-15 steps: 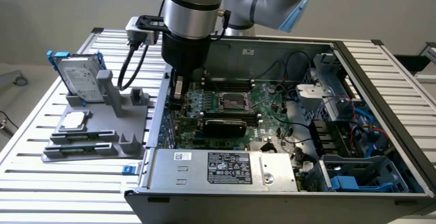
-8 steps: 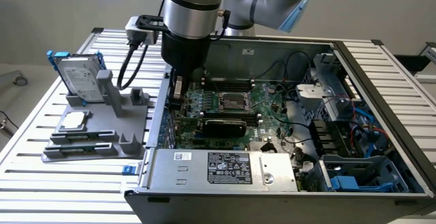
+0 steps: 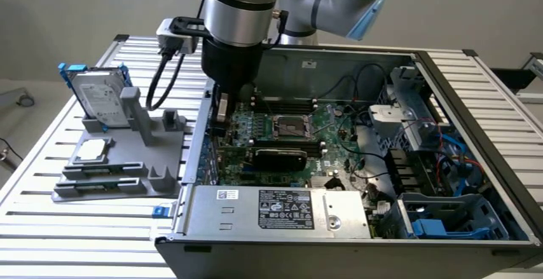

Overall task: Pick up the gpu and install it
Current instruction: 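Press down on the gpu until it lock into place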

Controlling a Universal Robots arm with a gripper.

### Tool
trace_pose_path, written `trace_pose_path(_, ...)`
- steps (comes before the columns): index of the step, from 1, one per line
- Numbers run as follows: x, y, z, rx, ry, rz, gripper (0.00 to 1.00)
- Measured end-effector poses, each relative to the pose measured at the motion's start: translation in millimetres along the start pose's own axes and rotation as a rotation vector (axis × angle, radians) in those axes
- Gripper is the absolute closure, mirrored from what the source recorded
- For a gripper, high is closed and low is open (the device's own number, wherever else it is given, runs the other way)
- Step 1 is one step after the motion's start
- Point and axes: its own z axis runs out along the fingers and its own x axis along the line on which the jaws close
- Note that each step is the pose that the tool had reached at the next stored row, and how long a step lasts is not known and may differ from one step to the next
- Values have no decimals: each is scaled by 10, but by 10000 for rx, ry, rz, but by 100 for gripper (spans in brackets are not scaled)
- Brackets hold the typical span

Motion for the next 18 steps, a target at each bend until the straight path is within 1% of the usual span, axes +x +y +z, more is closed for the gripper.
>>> trace_pose_path(8, -2, -67, -42, 0, 1, 0, 89)
trace_pose_path(13, 0, -113, -139, 0, 0, 0, 89)
trace_pose_path(16, 0, -170, -173, 0, 0, -4, 89)
trace_pose_path(18, 1, -231, -190, 0, 2, -14, 89)
